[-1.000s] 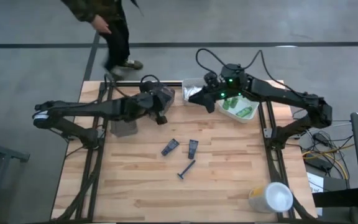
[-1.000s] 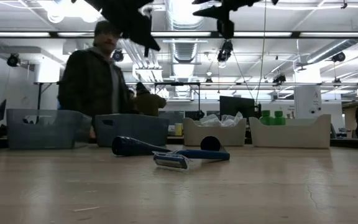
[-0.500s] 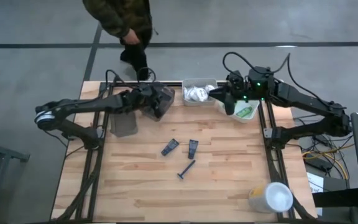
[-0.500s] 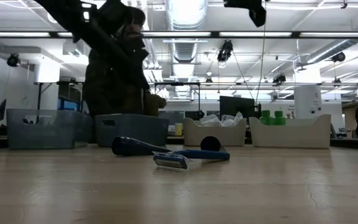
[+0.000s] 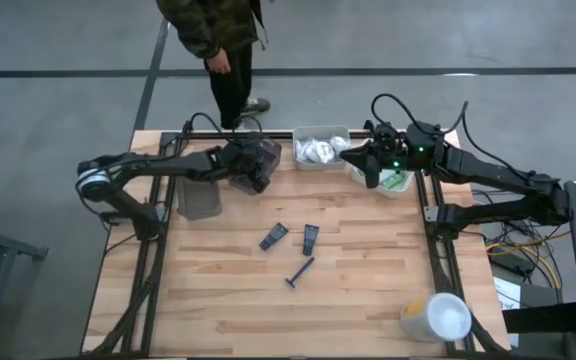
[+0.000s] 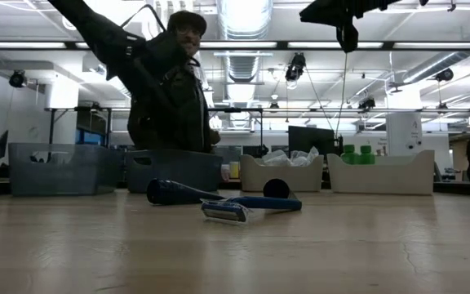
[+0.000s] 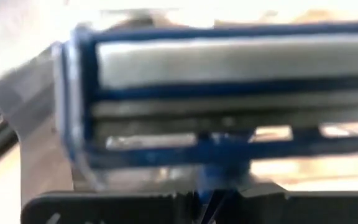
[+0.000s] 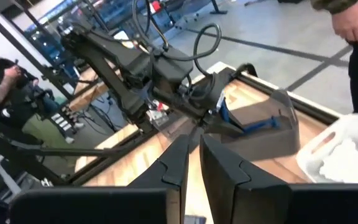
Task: Pick & Place Travel size toiletries
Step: Put the top razor into the right black bin
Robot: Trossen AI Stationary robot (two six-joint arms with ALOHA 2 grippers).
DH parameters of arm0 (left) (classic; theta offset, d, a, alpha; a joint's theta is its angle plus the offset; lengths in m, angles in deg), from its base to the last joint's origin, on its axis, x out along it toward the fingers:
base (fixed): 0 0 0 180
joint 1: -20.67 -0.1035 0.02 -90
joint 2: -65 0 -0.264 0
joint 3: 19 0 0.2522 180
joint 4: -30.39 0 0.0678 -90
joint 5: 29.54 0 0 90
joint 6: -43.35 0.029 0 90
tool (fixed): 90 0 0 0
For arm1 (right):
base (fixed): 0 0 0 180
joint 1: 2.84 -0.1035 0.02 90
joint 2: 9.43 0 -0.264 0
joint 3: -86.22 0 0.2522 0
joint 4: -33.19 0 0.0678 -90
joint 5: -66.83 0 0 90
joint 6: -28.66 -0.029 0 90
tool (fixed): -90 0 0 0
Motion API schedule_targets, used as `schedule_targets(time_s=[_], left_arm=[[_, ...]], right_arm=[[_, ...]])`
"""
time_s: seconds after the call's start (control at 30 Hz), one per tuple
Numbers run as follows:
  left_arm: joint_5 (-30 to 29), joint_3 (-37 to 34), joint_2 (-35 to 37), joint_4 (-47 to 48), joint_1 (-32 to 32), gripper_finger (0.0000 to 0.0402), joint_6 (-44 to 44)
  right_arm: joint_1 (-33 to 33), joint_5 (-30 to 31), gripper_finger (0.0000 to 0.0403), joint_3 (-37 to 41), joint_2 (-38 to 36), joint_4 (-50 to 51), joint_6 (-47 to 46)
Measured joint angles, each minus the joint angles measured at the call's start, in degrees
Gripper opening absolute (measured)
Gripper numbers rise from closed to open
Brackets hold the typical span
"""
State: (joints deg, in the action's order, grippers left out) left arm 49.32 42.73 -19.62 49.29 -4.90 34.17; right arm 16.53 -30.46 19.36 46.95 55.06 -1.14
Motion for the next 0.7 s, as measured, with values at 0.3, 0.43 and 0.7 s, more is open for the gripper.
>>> schedule_targets(time_s=[0.3,0.43,0.7], left_arm=[[0.0,-0.1,-1.5,3.7,-0.7,0.0039,-2.0],[0.0,-0.1,-1.5,3.6,-0.9,0.0041,-2.8],[-0.1,-0.1,-1.5,6.4,-2.0,0.0083,-6.0]], right_arm=[[0.0,0.0,0.0057,1.9,0.0,-0.2,-0.7],[0.0,0.0,0.0067,1.9,0.0,-0.3,-0.5],[0.0,-0.1,0.0088,1.8,0.0,-0.4,-0.3]])
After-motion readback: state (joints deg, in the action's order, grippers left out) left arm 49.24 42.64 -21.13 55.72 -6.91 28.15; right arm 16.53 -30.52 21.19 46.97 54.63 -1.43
